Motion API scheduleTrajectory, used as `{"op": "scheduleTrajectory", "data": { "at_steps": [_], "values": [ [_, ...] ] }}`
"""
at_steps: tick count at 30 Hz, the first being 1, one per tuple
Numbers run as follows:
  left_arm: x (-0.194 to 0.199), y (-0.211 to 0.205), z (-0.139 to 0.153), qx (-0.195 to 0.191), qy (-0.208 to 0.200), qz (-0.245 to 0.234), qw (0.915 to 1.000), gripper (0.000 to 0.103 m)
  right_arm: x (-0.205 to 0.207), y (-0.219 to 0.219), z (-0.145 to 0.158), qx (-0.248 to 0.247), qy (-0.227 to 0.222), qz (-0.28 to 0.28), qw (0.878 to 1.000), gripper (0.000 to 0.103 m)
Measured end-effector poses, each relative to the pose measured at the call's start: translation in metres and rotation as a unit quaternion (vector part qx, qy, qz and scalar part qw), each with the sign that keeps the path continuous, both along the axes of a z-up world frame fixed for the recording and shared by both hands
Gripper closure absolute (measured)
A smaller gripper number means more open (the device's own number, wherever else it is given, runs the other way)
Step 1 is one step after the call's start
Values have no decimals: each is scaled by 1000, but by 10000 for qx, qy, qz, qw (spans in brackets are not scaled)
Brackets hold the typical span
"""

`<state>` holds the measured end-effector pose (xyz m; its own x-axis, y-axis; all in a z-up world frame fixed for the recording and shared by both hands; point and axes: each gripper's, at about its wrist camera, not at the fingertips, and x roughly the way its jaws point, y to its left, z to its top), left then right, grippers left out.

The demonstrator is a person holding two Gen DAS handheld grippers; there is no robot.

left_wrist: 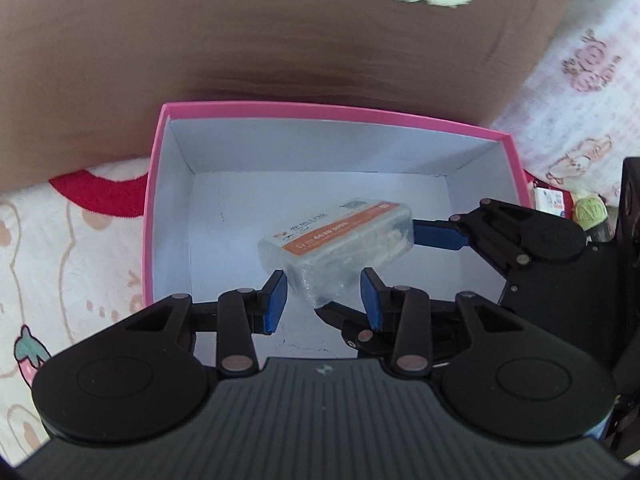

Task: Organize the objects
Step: 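Lift the held plastic box with the left tool over the pink box, then lower the plastic box into the pink box and open the left tool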

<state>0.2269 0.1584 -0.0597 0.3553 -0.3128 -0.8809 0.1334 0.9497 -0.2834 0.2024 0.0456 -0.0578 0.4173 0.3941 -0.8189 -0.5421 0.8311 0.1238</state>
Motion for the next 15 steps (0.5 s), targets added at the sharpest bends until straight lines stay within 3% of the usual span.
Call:
{"op": "scheduleTrajectory", "data": {
  "at_steps": [9, 15],
  "values": [
    [13, 9, -23, -58, 64, 157, 9998, 65, 16, 6, -21, -64, 358, -73, 9993, 25],
    [21, 3, -31, 27, -110, 113, 9999, 63, 29, 10, -30, -121, 479, -139, 9987, 27]
  ]
}}
